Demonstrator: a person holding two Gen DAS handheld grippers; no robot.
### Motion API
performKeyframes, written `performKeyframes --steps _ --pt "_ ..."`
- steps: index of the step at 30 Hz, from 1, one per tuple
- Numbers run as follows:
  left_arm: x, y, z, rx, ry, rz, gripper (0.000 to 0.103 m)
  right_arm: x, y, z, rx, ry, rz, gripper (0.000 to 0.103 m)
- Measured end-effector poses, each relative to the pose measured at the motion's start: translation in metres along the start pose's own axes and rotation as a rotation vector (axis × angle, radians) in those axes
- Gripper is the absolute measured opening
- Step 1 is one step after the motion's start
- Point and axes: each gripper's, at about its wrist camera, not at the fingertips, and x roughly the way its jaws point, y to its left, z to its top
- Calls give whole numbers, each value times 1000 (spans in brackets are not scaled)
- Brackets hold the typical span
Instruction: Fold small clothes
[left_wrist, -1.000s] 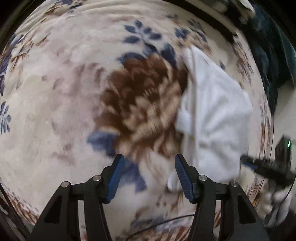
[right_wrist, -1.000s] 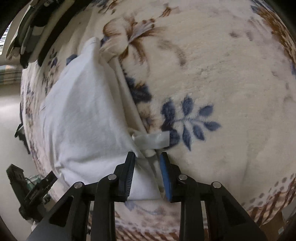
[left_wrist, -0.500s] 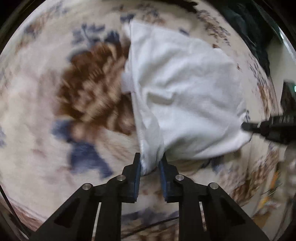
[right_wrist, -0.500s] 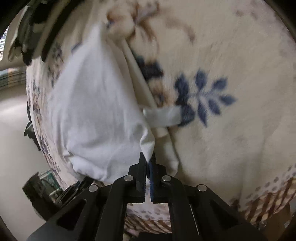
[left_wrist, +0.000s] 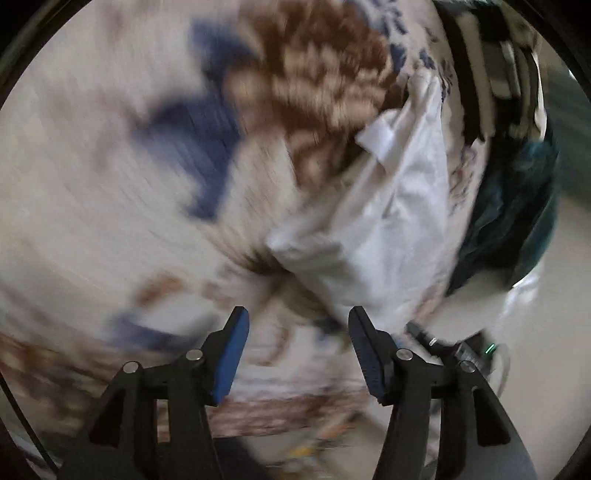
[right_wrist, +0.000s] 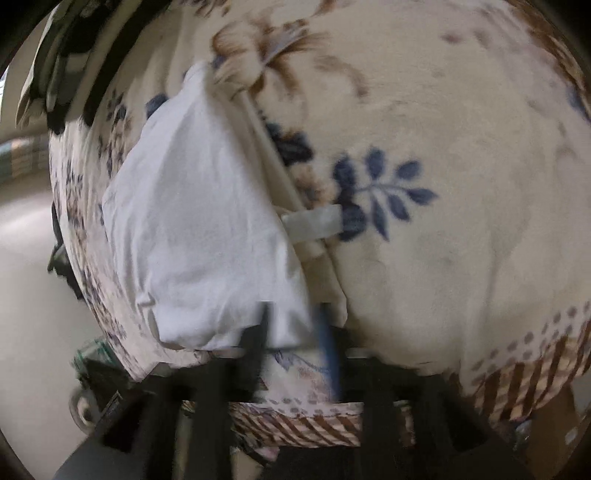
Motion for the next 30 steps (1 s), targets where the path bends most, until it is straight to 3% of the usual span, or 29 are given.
performKeyframes --steps 3,5,9,11,13,14,15,16,17,18,22,25,30 --pt "17 -1 1 -22 -19 -31 53 -7 -7 -14 62 -30 63 44" --pt "31 -7 -1 -26 -20 -52 53 1 -9 -23 86 3 110 49" --pt "45 -14 -6 -12 -9 -58 53 59 -19 -35 209 140 272 49" --pt "33 -8 -1 -23 -5 -60 53 86 -22 -34 282 153 365 49" --pt "24 -7 0 -50 -10 -75 53 101 -25 -33 346 109 456 48" --pt "22 -3 2 -68 -25 -101 53 102 -25 -33 375 73 489 31" --pt "18 -2 4 -81 -57 -129 51 99 -23 -35 393 45 497 16" --pt "13 -1 5 -83 -83 -142 49 97 -20 -36 394 37 500 11" --pt "3 -3 6 -80 -138 -168 39 93 -17 -37 390 29 496 10" --pt "-6 -6 8 -76 -176 -185 12 86 -13 -38 372 19 494 10" --pt "-34 -19 12 -19 -220 -190 11 66 -8 -43 354 18 506 8" --pt "-57 -22 16 30 -252 -151 11 52 -1 -43 308 0 481 8" --pt "-91 8 31 -25 -365 -62 12 42 5 -36 263 -21 425 8"
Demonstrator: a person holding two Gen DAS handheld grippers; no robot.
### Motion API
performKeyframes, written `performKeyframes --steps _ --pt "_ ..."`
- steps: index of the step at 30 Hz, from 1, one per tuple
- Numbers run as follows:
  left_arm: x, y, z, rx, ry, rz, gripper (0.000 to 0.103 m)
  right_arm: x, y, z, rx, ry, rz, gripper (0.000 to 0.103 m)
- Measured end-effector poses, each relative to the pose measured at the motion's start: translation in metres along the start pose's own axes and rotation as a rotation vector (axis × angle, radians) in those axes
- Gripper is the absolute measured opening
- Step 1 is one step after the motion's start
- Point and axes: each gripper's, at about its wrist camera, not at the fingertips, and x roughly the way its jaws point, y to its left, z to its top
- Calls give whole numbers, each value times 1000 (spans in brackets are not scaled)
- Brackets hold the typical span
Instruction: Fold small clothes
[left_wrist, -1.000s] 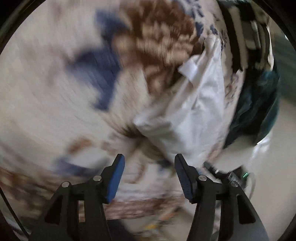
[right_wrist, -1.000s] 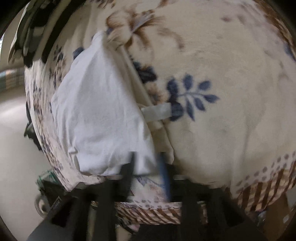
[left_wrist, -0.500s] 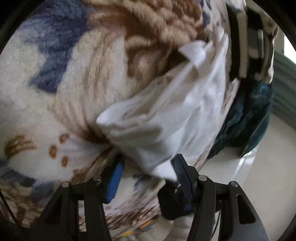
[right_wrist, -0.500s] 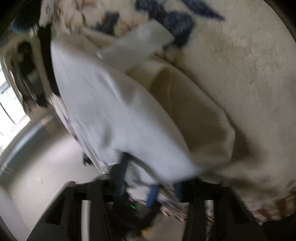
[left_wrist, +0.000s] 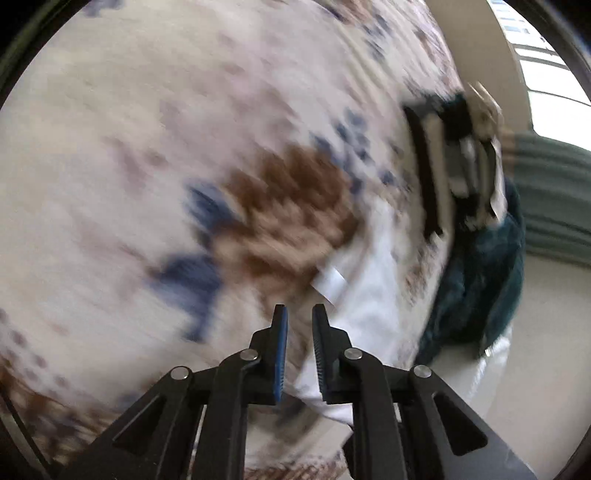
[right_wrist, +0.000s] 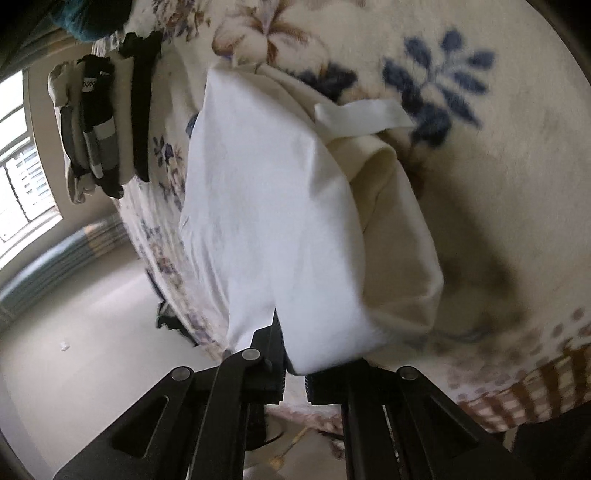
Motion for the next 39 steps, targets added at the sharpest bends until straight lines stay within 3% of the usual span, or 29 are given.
performKeyframes --steps 2,4,5,7,11,15,18,24,25,26,27,28,30,32,36,39 --pt "-2 15 6 -28 24 8 18 2 -2 4 -17 29 -25 8" --pt "6 13 3 -9 73 36 53 7 -5 9 -52 64 -96 12" --pt "10 11 -2 22 105 41 57 8 -6 10 -76 84 -161 30" --pt "22 0 -14 92 158 76 59 -3 -14 7 -136 85 -274 57" --pt "43 -32 -32 252 191 157 59 -37 -11 2 -229 -6 -383 57" --pt "49 -76 -17 387 120 176 59 -62 14 19 -299 -93 -373 57" --pt "57 -103 7 460 86 161 59 -60 44 47 -360 -139 -353 57" --pt "120 -135 50 536 225 147 56 -19 119 113 -434 -174 -325 57" --pt "127 -141 53 553 222 159 32 -7 128 120 -442 -157 -319 55" --pt "126 -147 56 581 198 136 9 -1 132 125 -450 -146 -327 37" --pt "125 -155 57 620 179 136 1 4 137 127 -466 -152 -348 19" --pt "123 -160 57 645 162 136 1 6 141 126 -486 -177 -373 3" --pt "119 -167 58 687 137 140 1 3 148 121 -512 -233 -359 3" --pt "121 -163 63 666 135 161 1 -3 154 116 -547 -268 -358 3" --pt "131 -138 77 542 196 202 7 17 163 127 -575 -209 -407 3" --pt "108 -119 78 420 202 152 36 19 158 133 -548 -146 -427 8"
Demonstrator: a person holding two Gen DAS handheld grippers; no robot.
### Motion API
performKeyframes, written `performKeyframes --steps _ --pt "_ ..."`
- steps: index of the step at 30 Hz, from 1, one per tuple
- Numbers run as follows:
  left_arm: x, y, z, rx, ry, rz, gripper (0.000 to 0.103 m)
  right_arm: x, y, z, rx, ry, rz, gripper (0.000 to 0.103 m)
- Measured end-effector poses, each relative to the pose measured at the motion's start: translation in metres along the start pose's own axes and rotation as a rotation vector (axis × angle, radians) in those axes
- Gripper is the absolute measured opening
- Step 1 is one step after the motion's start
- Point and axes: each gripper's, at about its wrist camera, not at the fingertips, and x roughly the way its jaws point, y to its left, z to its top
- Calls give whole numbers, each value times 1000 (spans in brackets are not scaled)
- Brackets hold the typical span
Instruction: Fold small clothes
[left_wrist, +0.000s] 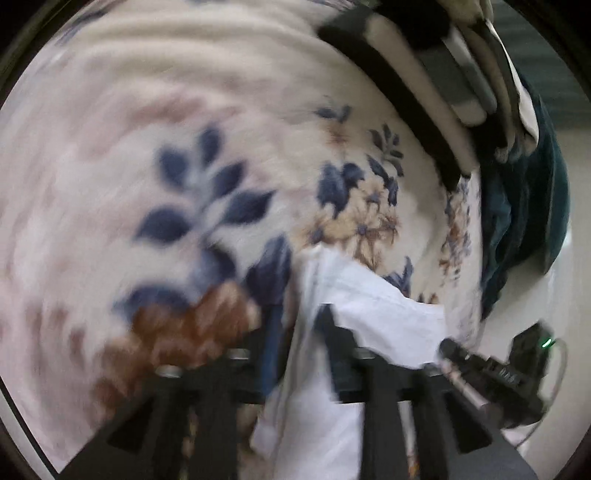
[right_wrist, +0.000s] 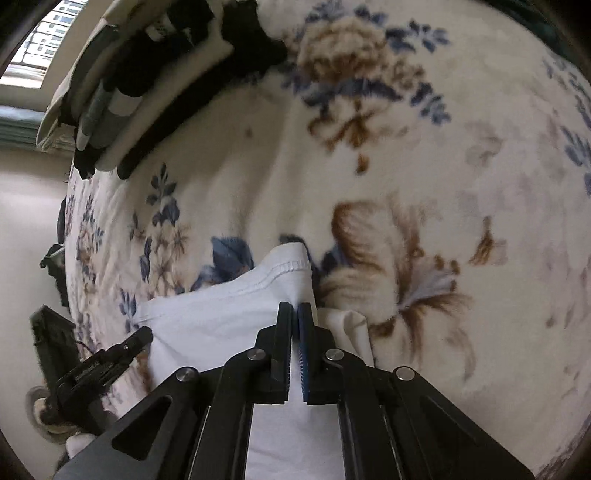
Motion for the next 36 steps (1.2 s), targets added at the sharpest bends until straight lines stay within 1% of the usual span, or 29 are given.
performKeyframes --steps 1,2,3,5,7,9,10,11,12,13,15,16,17,18,19,21,22,23,24,25,26,27,29,30,31,32,34,35,36 --pt "-7 2 -6 -10 -4 -16 44 -5 -5 -2 13 14 13 20" --pt "-15 5 -18 -8 -3 -30 45 -12 -11 -7 23 21 24 41" --pt "-20 6 -27 2 4 -34 45 -19 -17 -14 32 16 37 46" --pt "-23 7 -51 34 48 -12 45 -30 -29 -31 39 33 68 46" --pt "-16 7 -72 48 105 3 45 -28 -41 -52 48 99 74 46" --pt "-7 5 -85 71 136 7 42 -18 -49 -70 64 157 76 46" --pt "-4 3 -90 92 140 6 31 -13 -53 -77 77 174 85 46" --pt "-3 -2 -93 132 125 7 16 -7 -57 -82 90 183 98 45" --pt "-3 -6 -93 174 115 34 5 -4 -61 -88 112 174 110 38" --pt "-3 -7 -93 193 106 50 5 -3 -64 -92 129 148 95 4" --pt "-4 -1 -88 195 97 86 6 -3 -70 -96 162 125 76 3" --pt "-5 0 -87 186 103 81 9 -3 -73 -97 180 122 69 3" --pt "-7 3 -86 161 117 52 9 -3 -74 -97 183 123 55 3" --pt "-10 7 -86 133 125 20 15 -2 -71 -98 165 131 54 3" --pt "-15 12 -88 98 135 -8 28 -3 -70 -98 153 139 59 3" --pt "-23 21 -96 49 154 -49 39 -7 -70 -97 149 166 96 4" --pt "-25 23 -103 44 162 -58 39 -9 -71 -96 153 183 106 6" --pt "-25 24 -112 52 181 -48 39 -10 -73 -96 157 200 113 17" --pt "-24 26 -121 67 200 -29 39 -13 -75 -98 162 211 120 24" --pt "-21 26 -126 76 207 -18 39 -14 -76 -100 164 220 123 40" --pt "-20 28 -134 87 210 1 37 -14 -78 -104 167 238 117 47" --pt "-19 30 -140 88 201 1 37 -12 -79 -108 164 256 115 48" --pt "-22 34 -146 85 174 -21 16 -3 -81 -119 154 314 122 48" --pt "-23 37 -147 92 171 4 9 2 -82 -127 150 336 118 48" --pt "-24 39 -147 98 166 24 9 3 -83 -131 144 326 104 36" --pt "-28 44 -145 88 164 42 9 1 -85 -135 140 303 71 6" --pt "-37 48 -137 78 144 51 10 2 -93 -140 143 298 24 5" --pt "-41 49 -132 62 137 42 10 0 -97 -141 149 295 12 5" --pt "-43 51 -128 45 129 25 17 -1 -99 -140 145 294 10 5"
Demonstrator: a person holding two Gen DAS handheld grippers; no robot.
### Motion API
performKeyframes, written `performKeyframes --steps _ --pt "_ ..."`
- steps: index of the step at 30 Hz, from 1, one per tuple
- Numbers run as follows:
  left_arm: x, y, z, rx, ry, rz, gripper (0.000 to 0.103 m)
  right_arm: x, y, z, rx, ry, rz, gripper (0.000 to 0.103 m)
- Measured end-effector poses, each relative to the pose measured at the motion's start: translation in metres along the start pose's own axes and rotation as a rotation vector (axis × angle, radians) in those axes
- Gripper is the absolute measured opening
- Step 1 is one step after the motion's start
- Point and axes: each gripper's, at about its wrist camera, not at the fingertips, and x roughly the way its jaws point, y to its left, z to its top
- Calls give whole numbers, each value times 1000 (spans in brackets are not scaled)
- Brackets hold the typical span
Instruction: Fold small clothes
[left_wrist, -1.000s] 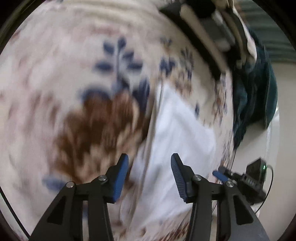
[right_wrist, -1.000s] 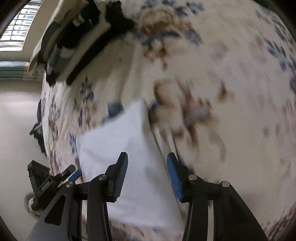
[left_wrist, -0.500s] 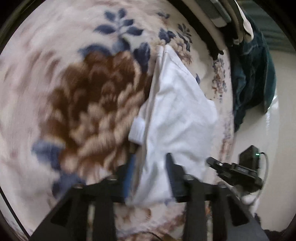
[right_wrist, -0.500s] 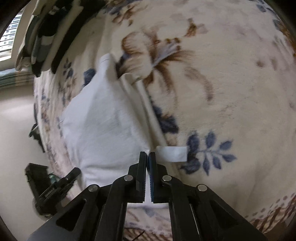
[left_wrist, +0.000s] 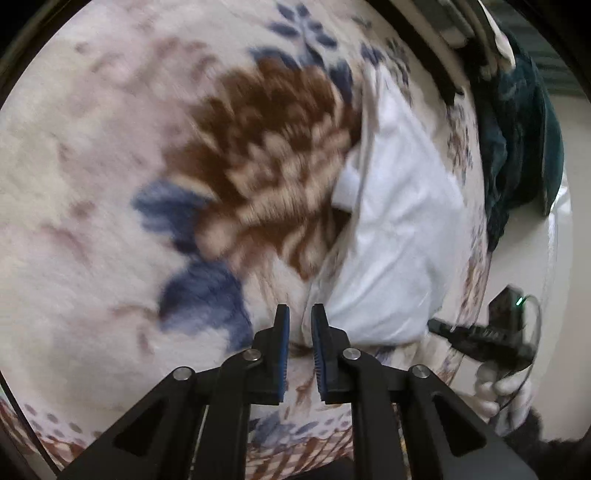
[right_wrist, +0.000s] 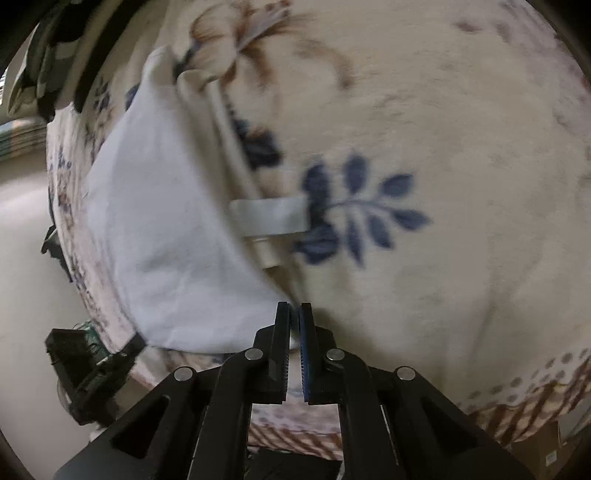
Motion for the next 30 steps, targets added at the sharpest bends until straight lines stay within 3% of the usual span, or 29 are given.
performKeyframes --steps 3,4,5,7,8,10,13,17,18,19,20,21,23,30 --pt "-6 3 17 -38 -37 -116 67 -8 -4 6 -8 5 78 7" --pt "-4 2 24 -45 -49 -153 68 -12 -5 10 -10 -6 123 15" --pt "2 0 32 -48 -52 -198 68 -14 -6 14 -9 -20 144 36" --pt "18 -6 46 -40 -42 -225 68 -17 -8 25 -3 -58 201 62" --pt "31 -12 53 -24 -22 -240 68 -17 -9 31 -1 -65 238 63" --pt "46 -21 60 1 9 -239 68 -5 -8 46 0 -34 320 63" --pt "68 -37 65 33 42 -230 68 16 -4 59 -26 -5 347 63" --pt "68 -51 62 72 19 -224 65 27 12 65 -80 -12 381 64" --pt "65 -51 59 79 4 -223 55 25 16 64 -95 -30 388 62" --pt "64 -55 58 86 -9 -215 32 25 20 64 -104 -38 385 51" --pt "62 -58 57 91 -18 -207 24 26 23 63 -113 -45 373 33" --pt "61 -59 57 92 -32 -209 17 24 25 62 -117 -52 376 24" --pt "50 -64 53 107 -66 -205 14 19 30 60 -119 -74 375 18" --pt "9 -100 64 139 -125 -225 13 -20 62 47 -148 -155 369 15"
